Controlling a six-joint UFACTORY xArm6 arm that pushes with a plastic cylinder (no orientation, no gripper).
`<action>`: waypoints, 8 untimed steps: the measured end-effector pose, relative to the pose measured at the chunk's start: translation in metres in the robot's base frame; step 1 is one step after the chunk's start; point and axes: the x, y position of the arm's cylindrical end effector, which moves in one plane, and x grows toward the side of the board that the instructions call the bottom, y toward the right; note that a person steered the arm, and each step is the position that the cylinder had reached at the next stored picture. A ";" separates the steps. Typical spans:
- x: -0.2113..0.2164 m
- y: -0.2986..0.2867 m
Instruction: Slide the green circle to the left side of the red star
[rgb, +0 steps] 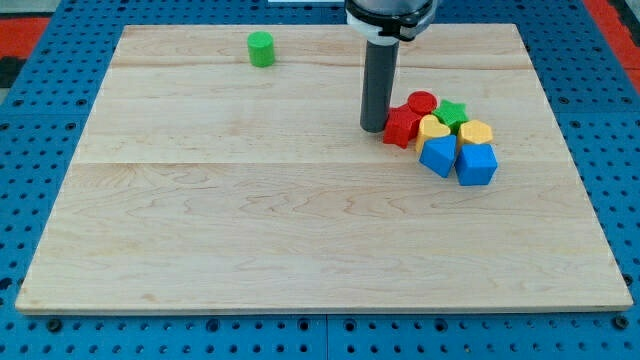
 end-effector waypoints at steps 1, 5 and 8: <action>-0.009 -0.043; -0.185 -0.110; -0.143 -0.155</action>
